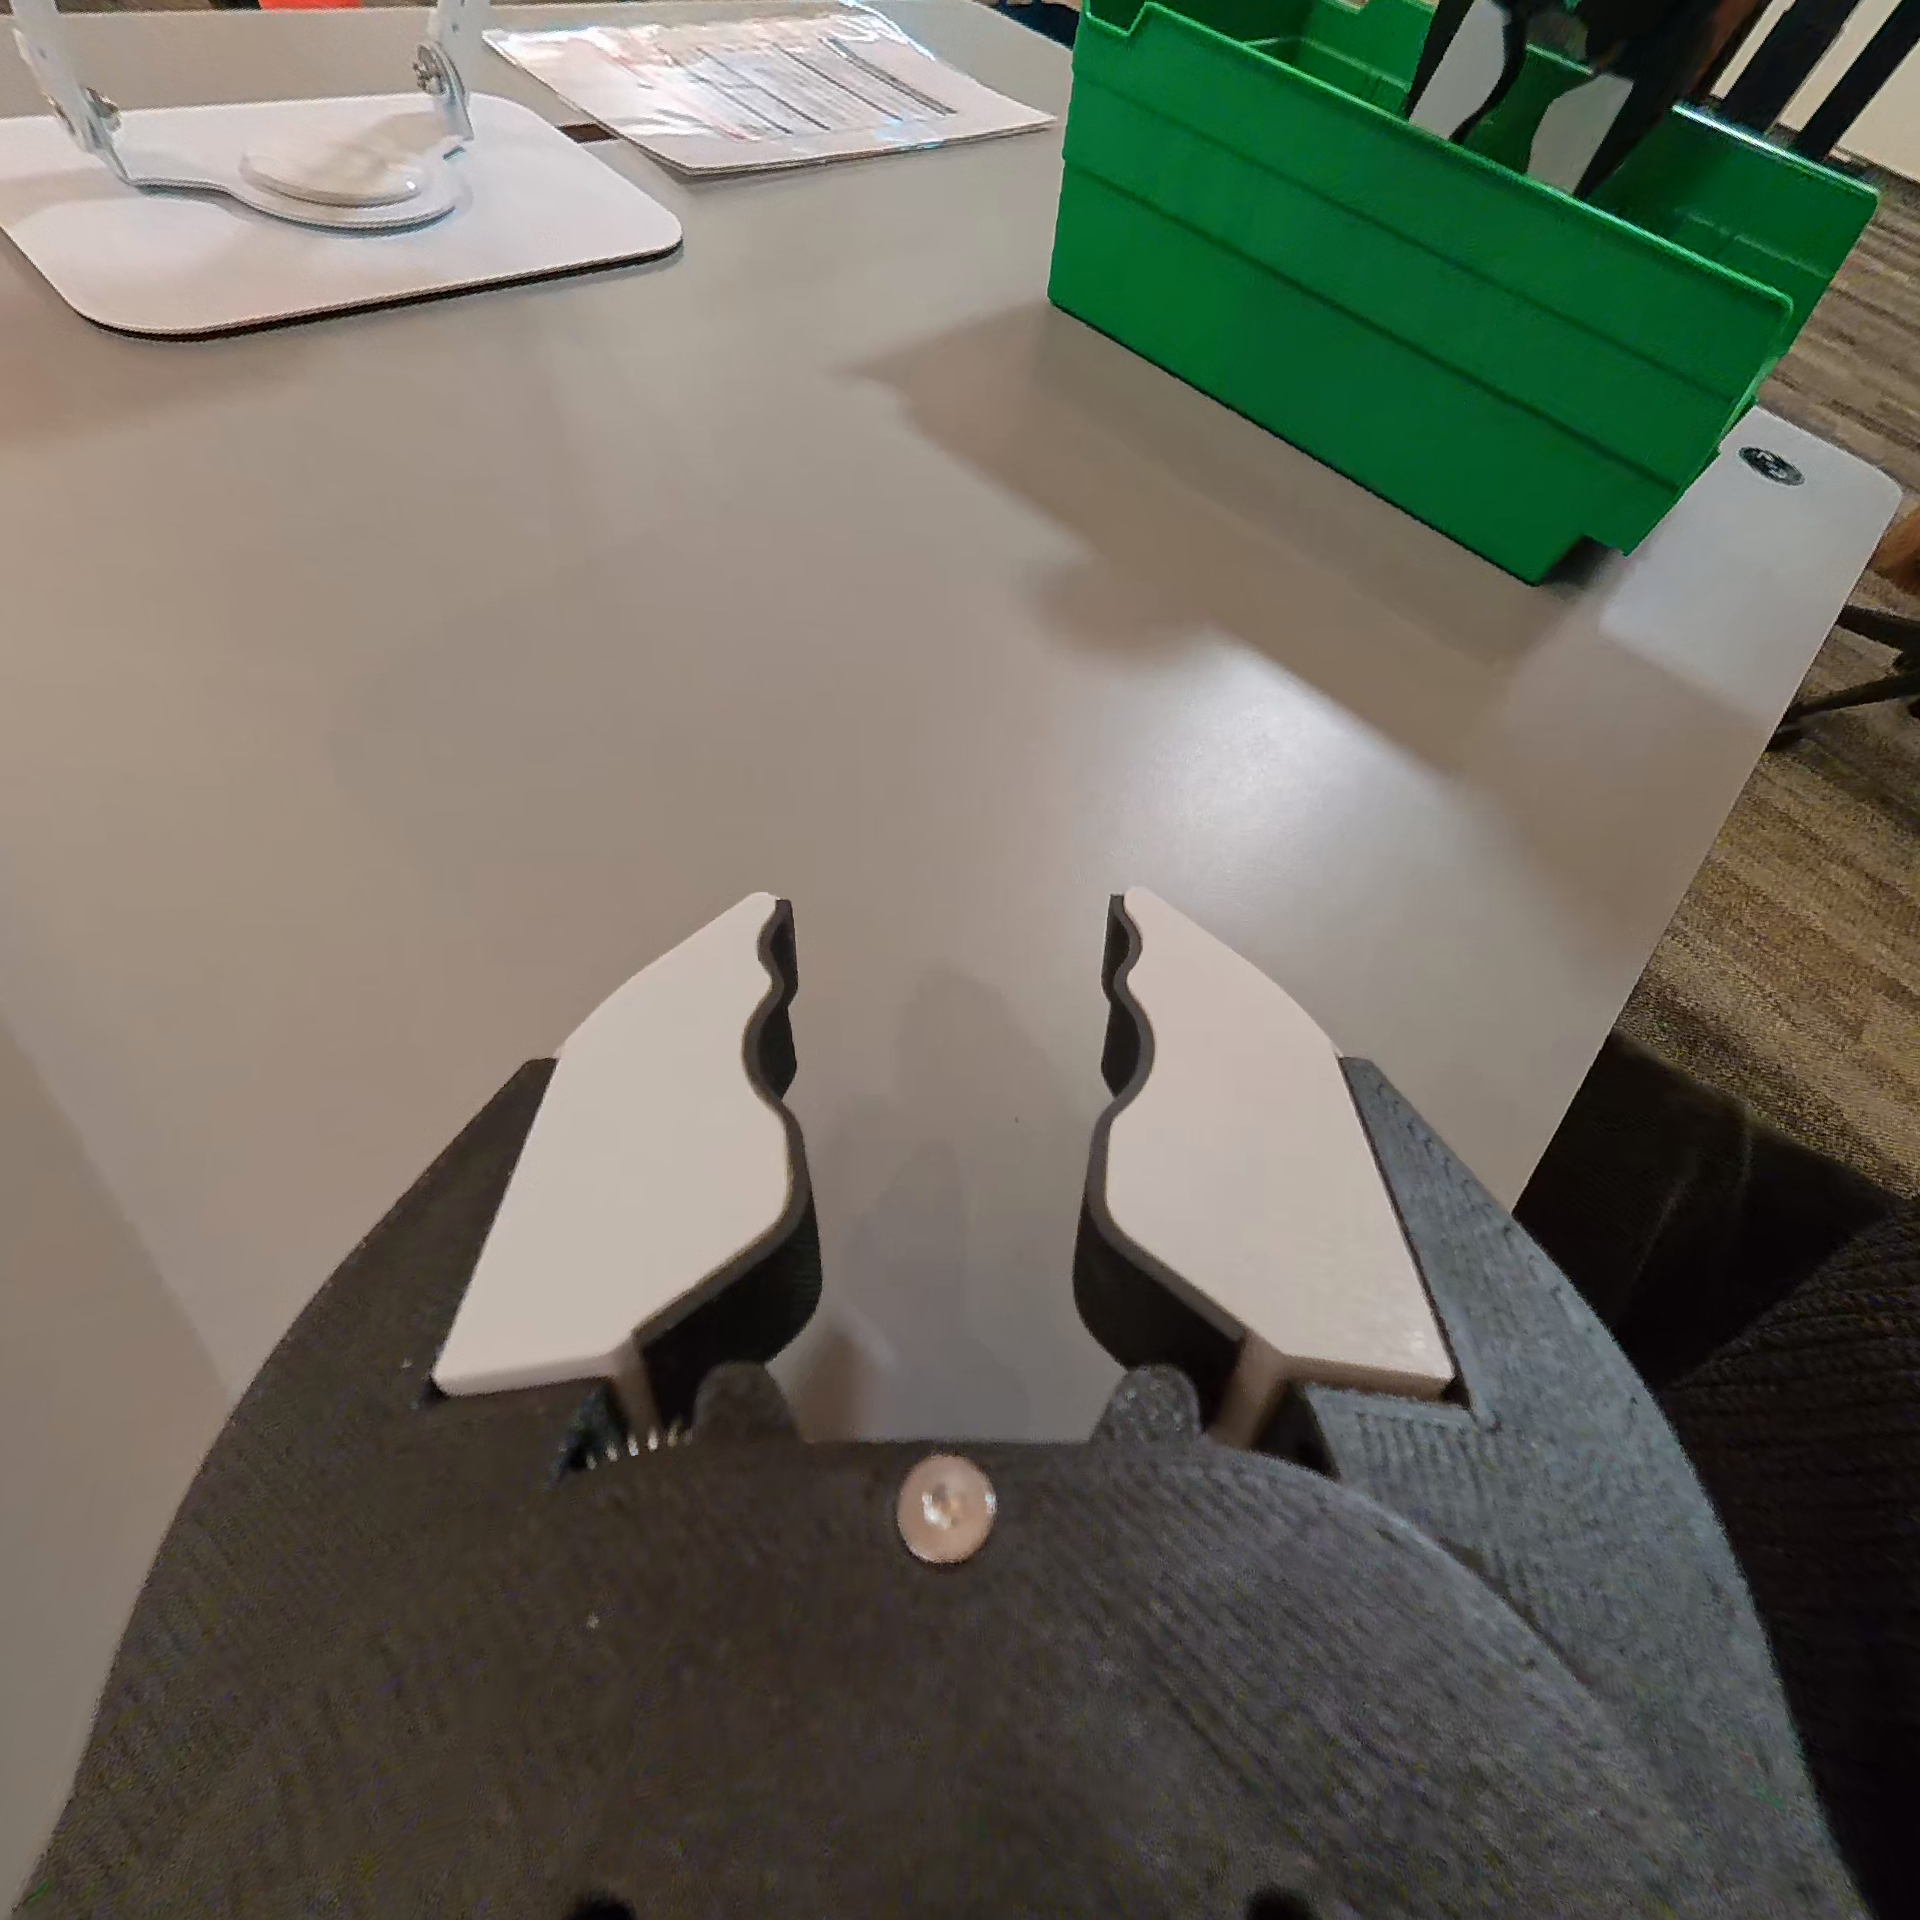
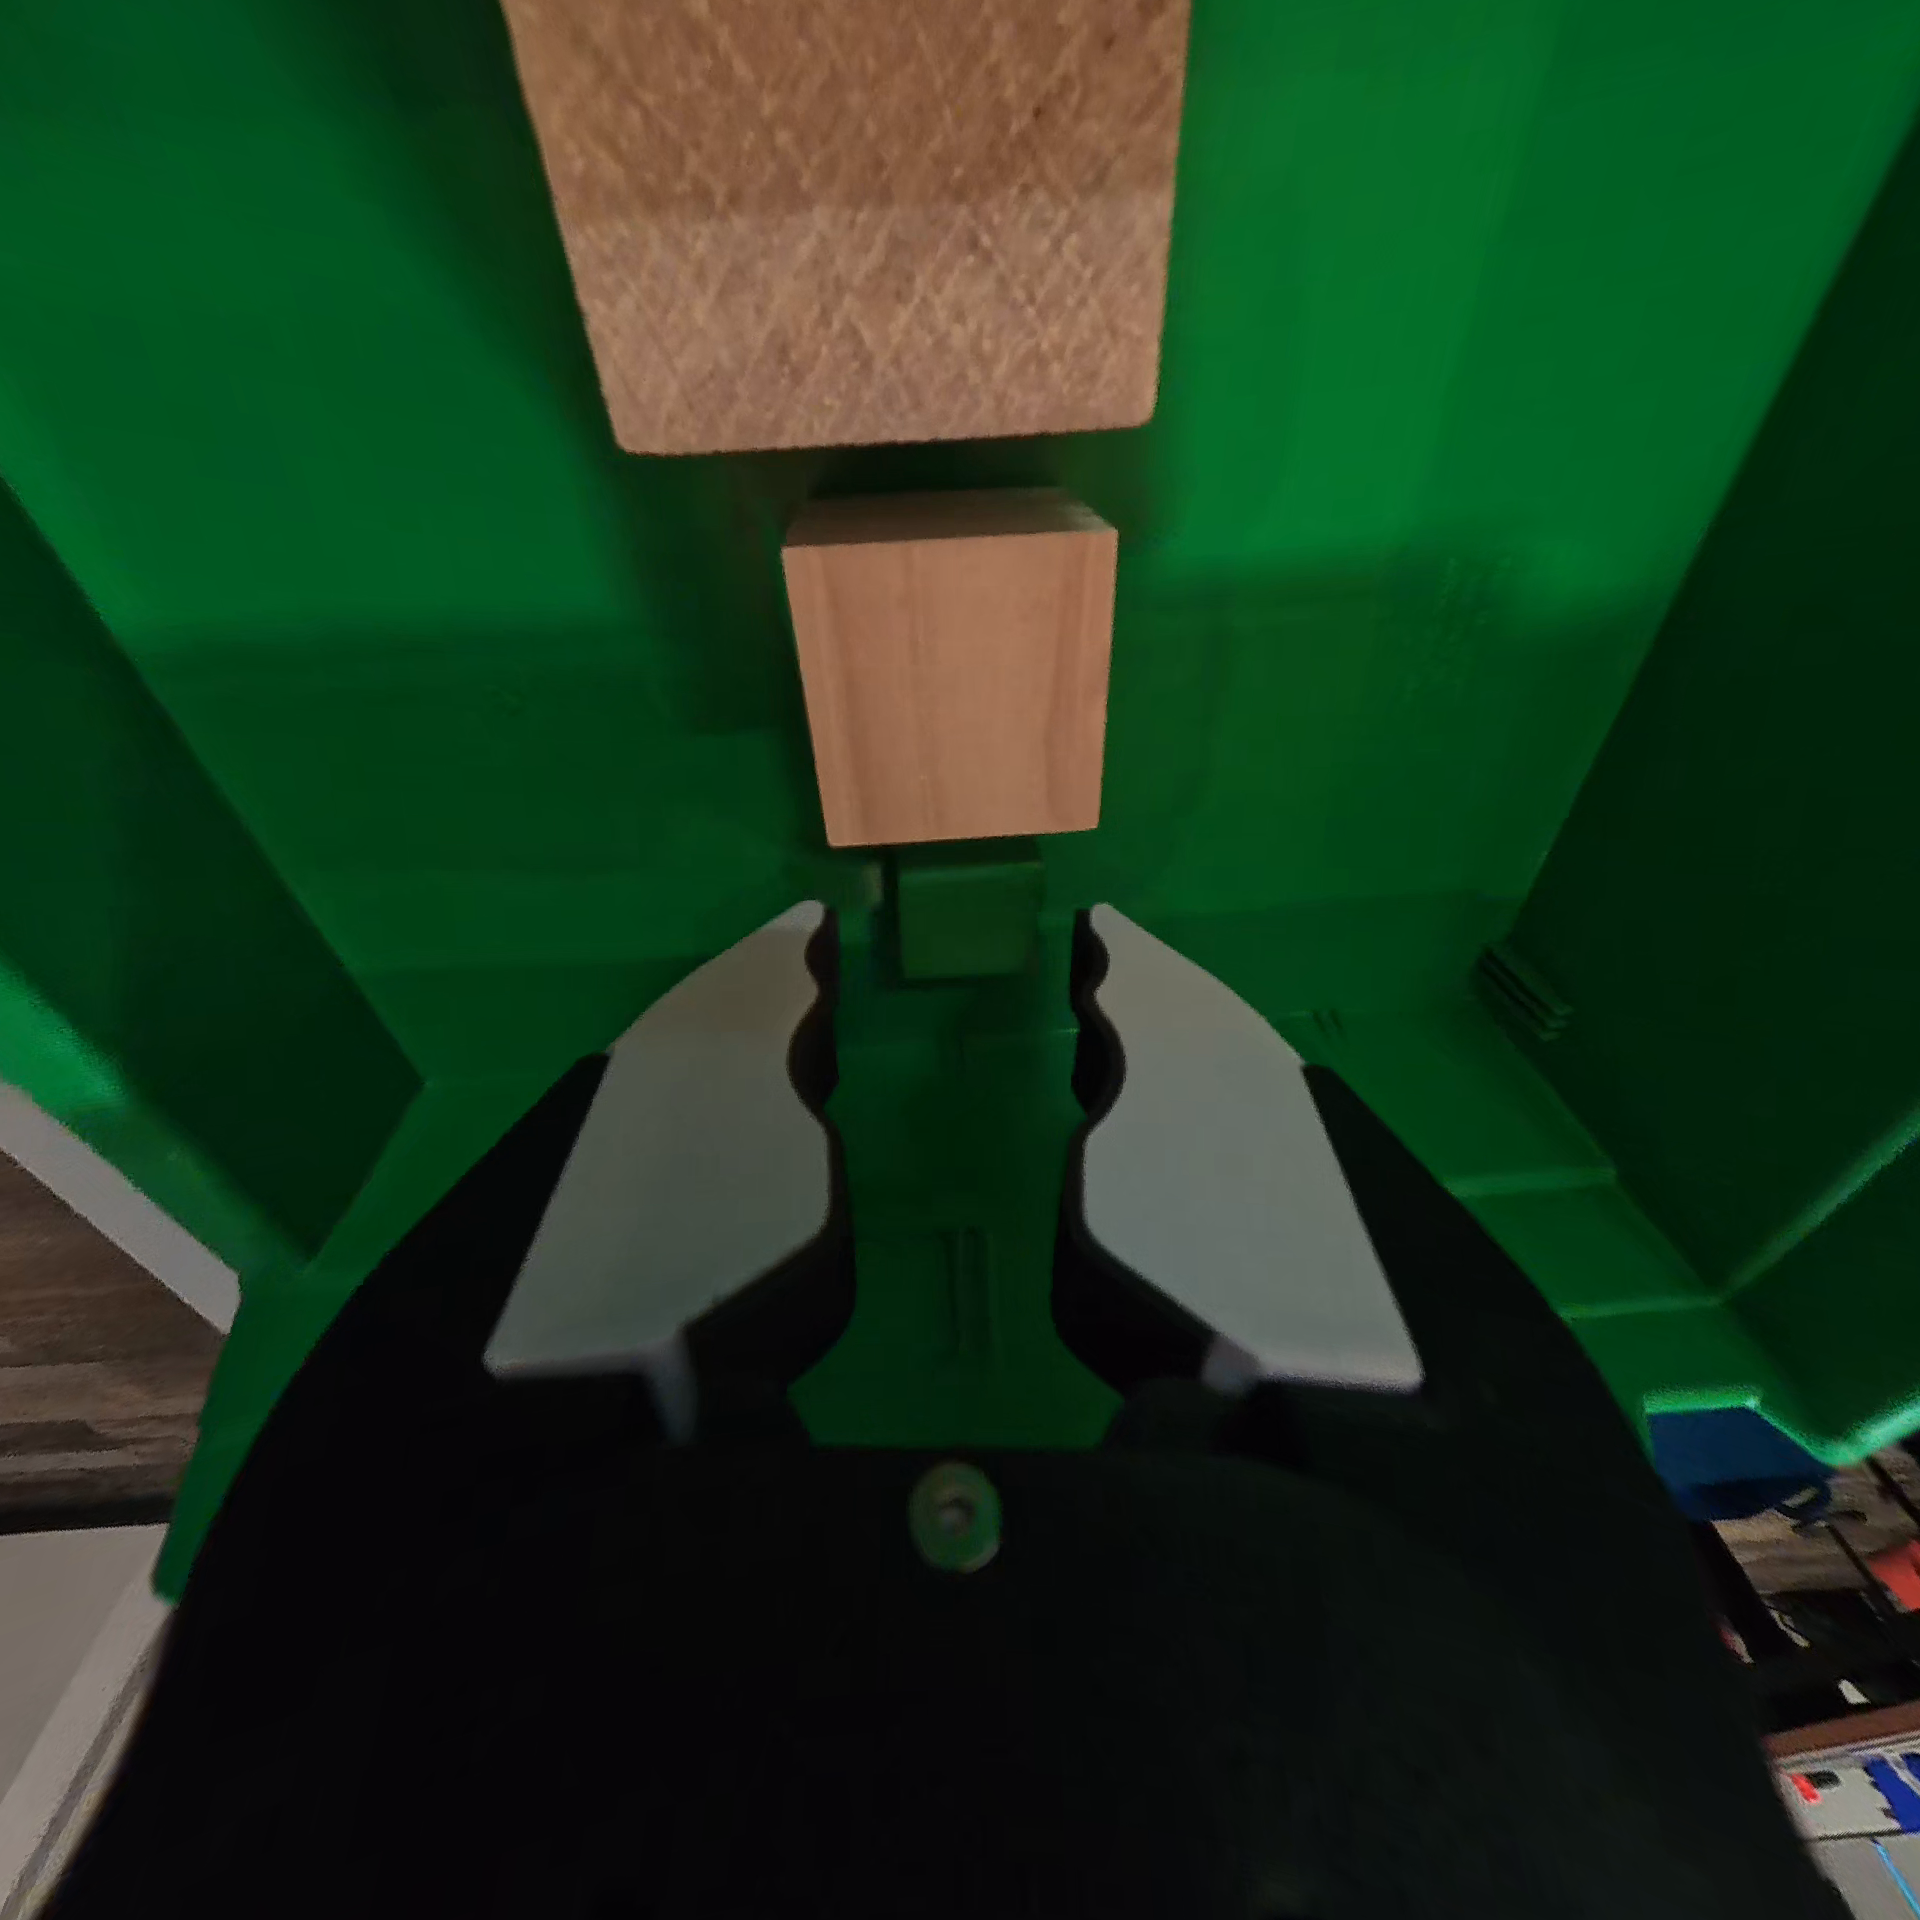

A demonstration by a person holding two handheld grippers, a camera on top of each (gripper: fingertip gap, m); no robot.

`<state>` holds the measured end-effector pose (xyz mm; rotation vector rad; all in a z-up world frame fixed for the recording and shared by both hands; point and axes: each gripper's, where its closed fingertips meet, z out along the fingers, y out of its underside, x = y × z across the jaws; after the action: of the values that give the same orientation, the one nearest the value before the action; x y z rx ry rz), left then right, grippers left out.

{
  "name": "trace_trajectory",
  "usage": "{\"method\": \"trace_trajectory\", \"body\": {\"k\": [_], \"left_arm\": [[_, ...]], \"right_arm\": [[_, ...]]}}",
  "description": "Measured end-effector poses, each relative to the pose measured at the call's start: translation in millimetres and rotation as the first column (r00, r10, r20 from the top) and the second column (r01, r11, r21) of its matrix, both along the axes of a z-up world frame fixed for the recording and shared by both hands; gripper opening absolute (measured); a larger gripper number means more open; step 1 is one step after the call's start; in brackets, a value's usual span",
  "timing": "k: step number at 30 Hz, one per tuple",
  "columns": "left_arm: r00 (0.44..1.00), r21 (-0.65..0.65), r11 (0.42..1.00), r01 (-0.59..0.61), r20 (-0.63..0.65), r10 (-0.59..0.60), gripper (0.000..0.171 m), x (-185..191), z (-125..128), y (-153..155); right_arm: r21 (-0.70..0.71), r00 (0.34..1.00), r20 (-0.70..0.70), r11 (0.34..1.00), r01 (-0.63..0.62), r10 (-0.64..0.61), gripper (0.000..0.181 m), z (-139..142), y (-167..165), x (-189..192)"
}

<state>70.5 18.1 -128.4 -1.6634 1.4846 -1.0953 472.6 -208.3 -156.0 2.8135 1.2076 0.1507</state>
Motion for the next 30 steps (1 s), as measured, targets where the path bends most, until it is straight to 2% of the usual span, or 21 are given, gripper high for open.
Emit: {"method": "trace_trajectory", "body": {"k": [3,6,9,13,16,19,21,23,24,26,28,30], "left_arm": [[1.0,0.003,1.0,0.003,0.002,-0.003,0.058,-0.1,0.4,-0.5],[1.0,0.016,1.0,0.007,0.008,-0.007,0.058,-1.0,1.6,-2.0],[1.0,0.069,0.998,-0.011,0.012,0.01,0.063,-1.6,7.1,0.8],[0.992,0.156,0.983,-0.095,0.097,0.081,0.067,-7.5,50.0,23.0],[0.964,0.204,0.945,-0.254,0.135,0.23,0.065,-31.2,88.4,71.5],[0.938,0.301,0.888,-0.346,0.113,0.328,0.065,-66.4,118.3,133.2],[0.944,0.423,0.849,-0.317,0.052,0.326,0.06,-86.8,128.6,176.9],[0.943,0.537,0.828,-0.161,-0.164,0.289,0.058,-106.1,113.8,219.9],[0.905,0.562,0.825,-0.06,-0.319,0.283,0.059,-118.3,98.9,241.8],[0.753,0.564,0.813,0.147,-0.597,0.278,0.061,-144.6,70.8,281.8],[0.597,0.542,0.766,0.346,-0.757,0.265,0.061,-163.1,52.1,311.7],[0.442,0.438,0.754,0.49,-0.87,0.218,0.061,-176.1,32.4,324.4]], "right_arm": [[0.038,1.0,0.011,0.999,0.013,-0.014,0.047,13.8,0.6,-2.0],[0.188,0.998,-0.043,0.981,0.054,-0.047,0.049,44.8,12.6,-20.8],[0.378,0.969,-0.237,0.913,0.152,-0.063,0.053,90.8,26.7,-72.2],[0.572,0.903,-0.427,0.787,0.229,0.048,0.062,144.3,27.8,-150.6],[0.64,0.87,-0.483,0.717,0.274,0.099,0.065,157.9,16.9,-196.8],[0.623,0.834,-0.542,0.715,0.316,0.104,0.068,152.6,0.8,-232.8],[0.609,0.81,-0.579,0.712,0.35,0.097,0.067,148.1,-6.0,-248.1],[0.588,0.788,-0.612,0.708,0.393,0.071,0.059,141.5,-8.3,-257.5],[0.567,0.776,-0.628,0.717,0.406,0.057,0.06,136.5,-9.6,-263.1],[0.538,0.742,-0.669,0.722,0.435,0.052,0.061,132.0,-8.4,-276.3],[0.537,0.714,-0.697,0.71,0.457,0.068,0.061,133.0,-4.2,-288.0],[0.548,0.699,-0.709,0.693,0.468,0.088,0.061,135.7,-0.3,-297.3]]}}
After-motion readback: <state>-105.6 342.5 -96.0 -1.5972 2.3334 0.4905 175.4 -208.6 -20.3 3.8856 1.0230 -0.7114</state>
